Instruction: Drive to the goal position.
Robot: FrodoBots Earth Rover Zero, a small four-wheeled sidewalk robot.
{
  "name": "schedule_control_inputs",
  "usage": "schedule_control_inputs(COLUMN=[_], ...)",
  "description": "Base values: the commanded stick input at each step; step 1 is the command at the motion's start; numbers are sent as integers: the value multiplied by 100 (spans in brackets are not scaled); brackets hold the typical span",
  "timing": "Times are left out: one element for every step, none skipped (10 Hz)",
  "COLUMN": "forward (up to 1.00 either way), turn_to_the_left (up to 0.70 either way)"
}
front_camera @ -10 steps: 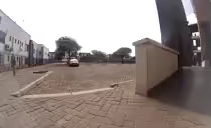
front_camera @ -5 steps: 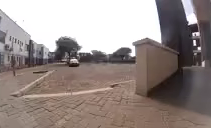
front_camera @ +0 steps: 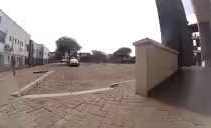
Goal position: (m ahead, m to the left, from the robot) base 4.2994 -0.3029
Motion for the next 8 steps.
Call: schedule_control_inputs(forward=[0,70,70,70,70,70,70,70], turn_to_the_left=[0,0,0,0,0,0,0,0])
